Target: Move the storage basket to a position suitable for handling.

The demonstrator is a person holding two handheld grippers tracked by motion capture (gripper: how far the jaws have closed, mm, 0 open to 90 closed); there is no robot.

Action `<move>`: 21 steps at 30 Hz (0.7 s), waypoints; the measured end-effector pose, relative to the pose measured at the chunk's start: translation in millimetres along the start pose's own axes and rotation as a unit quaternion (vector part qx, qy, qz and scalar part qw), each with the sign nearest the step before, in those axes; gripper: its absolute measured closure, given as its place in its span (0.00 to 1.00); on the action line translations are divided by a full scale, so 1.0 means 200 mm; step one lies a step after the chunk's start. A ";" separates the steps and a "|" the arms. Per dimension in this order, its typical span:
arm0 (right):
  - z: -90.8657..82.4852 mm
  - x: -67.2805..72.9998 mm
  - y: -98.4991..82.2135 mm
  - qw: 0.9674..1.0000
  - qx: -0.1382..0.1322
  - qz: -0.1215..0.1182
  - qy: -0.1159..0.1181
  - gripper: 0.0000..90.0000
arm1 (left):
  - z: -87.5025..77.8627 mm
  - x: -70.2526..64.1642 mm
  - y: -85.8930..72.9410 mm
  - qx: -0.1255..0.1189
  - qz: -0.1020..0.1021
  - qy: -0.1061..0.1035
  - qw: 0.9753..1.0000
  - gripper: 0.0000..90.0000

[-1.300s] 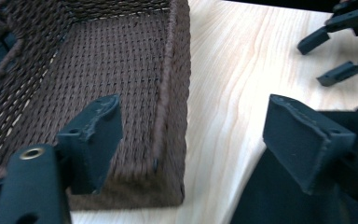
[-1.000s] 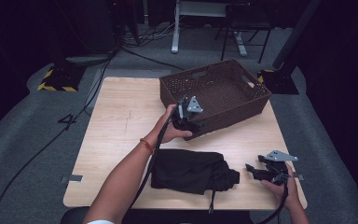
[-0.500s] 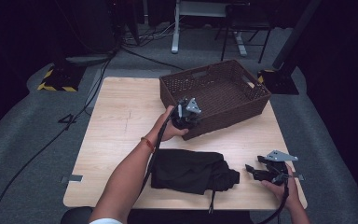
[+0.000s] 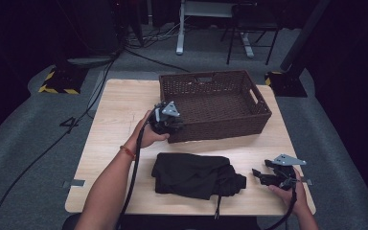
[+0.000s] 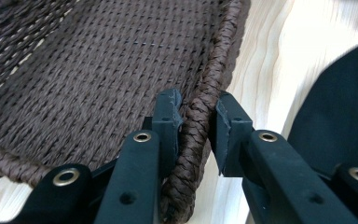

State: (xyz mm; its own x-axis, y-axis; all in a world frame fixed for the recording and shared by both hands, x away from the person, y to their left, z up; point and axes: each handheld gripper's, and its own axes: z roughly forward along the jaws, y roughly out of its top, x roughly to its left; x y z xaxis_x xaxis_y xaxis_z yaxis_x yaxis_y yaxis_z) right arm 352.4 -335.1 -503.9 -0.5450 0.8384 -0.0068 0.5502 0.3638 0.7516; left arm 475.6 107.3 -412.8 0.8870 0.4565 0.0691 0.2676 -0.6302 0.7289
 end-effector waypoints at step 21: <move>0.00 0.00 0.00 1.000 0.000 0.002 -0.001 0.32 | -0.34 -0.02 -0.22 -0.007 -0.013 0.060 0.998 0.51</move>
State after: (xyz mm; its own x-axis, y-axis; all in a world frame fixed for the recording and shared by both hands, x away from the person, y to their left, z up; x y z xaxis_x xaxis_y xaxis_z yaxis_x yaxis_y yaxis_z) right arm 352.8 -334.7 -503.8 -0.5416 0.8406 -0.0064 0.5523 0.3615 0.7512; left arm 434.6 175.7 -399.5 0.8286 0.5445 0.1303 0.2834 -0.6086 0.7412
